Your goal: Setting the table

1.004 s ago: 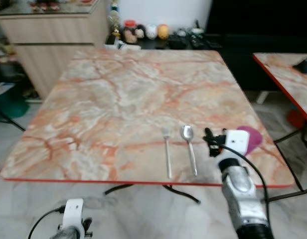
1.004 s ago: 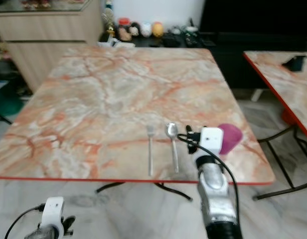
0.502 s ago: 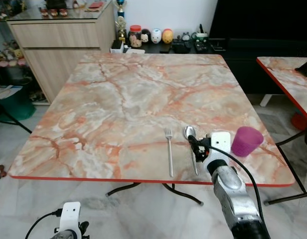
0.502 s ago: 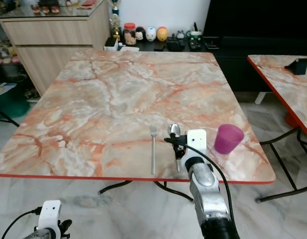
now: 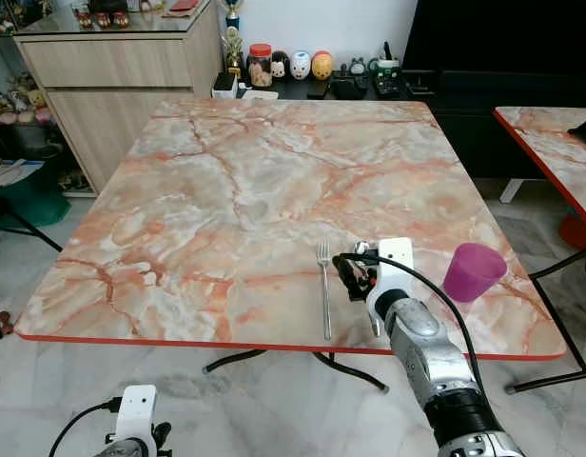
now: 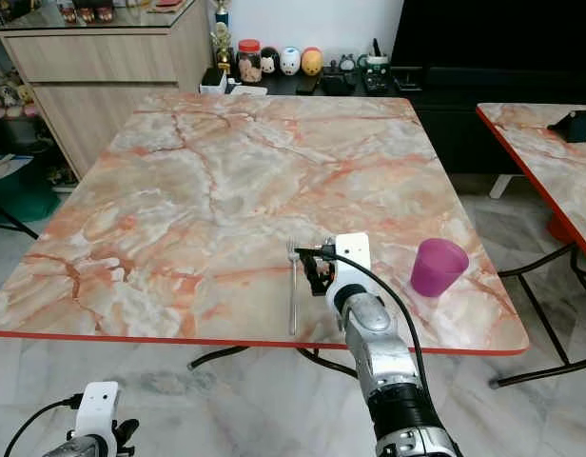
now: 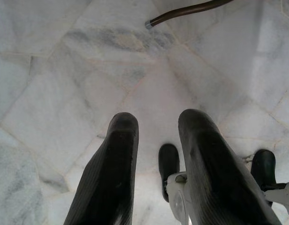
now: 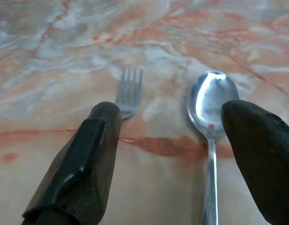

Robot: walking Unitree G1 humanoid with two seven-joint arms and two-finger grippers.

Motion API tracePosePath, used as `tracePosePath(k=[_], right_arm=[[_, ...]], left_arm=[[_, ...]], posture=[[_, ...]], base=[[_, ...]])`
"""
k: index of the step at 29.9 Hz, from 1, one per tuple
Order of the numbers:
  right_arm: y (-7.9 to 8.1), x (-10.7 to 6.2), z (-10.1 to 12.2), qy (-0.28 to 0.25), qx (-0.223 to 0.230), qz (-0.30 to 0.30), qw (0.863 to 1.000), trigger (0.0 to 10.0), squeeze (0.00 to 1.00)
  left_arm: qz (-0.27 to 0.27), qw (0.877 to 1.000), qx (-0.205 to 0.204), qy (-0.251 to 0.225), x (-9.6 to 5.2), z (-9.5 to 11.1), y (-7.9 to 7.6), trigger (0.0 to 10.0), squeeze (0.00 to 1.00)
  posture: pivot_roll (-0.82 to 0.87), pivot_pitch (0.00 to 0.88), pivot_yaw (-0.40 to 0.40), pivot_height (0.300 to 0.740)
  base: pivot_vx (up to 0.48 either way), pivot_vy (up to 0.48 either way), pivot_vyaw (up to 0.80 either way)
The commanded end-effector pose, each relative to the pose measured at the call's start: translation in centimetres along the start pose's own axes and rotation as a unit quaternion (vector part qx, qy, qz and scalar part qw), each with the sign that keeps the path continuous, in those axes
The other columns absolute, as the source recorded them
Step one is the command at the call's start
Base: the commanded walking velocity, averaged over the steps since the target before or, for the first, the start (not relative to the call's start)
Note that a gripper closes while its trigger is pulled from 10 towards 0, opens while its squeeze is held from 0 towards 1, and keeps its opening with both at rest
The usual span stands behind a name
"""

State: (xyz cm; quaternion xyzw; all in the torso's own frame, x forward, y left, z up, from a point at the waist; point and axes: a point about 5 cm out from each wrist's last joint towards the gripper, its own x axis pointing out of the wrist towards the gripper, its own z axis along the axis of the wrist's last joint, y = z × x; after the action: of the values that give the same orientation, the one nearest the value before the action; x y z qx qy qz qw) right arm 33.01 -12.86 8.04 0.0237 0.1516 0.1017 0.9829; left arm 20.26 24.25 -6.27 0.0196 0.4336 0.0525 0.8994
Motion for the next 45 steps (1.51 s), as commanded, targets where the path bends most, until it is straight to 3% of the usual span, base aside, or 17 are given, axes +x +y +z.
tracePosePath(k=[1,16,43,44,45], right_arm=[[-0.1,0.2,0.3,0.002,0.003,-0.008,1.0,10.0,0.0],[-1.6,0.1,-0.9,0.04,0.001,-0.057,0.998,10.0,0.0],[-2.2,-0.1,-2.9,0.084,0.005,-0.066,0.994,10.0,0.0],[-2.3,0.0,-2.8,0.083,0.004,-0.067,0.994,3.3,0.0],[-2.3,0.0,-2.8,0.083,0.004,-0.067,0.994,3.3,0.0]], left_arm=[[-0.001,1.0,0.003,0.008,0.0,-0.2,0.0,10.0,0.0],[-0.002,1.0,0.005,0.008,0.0,-0.2,0.0,10.0,0.0],[-0.004,1.0,0.005,0.01,0.0,-0.4,-0.2,10.0,0.0],[-0.005,1.0,0.004,0.011,0.0,-0.4,-0.3,10.0,0.0],[-0.005,1.0,0.004,0.011,0.0,-0.4,-0.3,10.0,0.0]], posture=[[-0.09,0.0,-0.002,0.736],[-0.08,0.0,-0.003,0.736],[-0.08,0.0,-0.013,0.736],[-0.08,0.0,-0.014,0.736],[-0.08,0.0,-0.014,0.736]], base=[[0.0,0.0,0.0],[0.0,0.0,0.0],[0.0,0.0,0.0],[0.0,0.0,0.0],[0.0,0.0,0.0]])
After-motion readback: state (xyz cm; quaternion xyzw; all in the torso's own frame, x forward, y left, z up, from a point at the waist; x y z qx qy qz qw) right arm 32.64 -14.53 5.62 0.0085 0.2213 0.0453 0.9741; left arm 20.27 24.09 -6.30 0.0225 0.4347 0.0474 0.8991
